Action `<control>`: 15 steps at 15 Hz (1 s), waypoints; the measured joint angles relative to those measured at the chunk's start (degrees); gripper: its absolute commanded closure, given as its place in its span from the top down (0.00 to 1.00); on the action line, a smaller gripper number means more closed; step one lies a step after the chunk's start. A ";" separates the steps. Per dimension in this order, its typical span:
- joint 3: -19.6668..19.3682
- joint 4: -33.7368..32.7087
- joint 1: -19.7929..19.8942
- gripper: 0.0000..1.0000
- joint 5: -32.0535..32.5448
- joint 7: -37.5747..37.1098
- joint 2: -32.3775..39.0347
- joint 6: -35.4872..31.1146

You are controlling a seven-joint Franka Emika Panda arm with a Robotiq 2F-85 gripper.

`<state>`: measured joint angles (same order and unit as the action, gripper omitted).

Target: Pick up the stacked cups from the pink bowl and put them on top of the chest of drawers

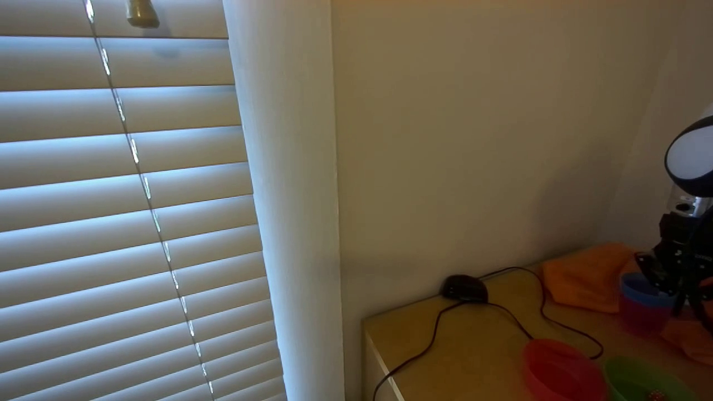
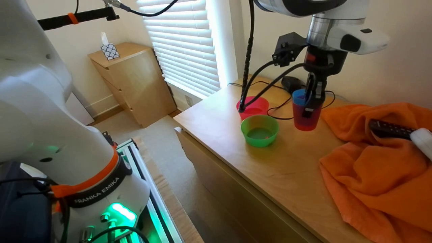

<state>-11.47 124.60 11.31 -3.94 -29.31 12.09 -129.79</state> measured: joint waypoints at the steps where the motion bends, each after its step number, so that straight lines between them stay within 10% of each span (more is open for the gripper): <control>1: -0.16 -0.32 0.00 0.02 -0.02 0.98 0.62 -0.01; 15: 0.42 -1.20 -0.51 0.02 -3.57 10.27 5.30 -5.30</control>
<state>-11.04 123.39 10.80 -7.51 -19.04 17.38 -135.10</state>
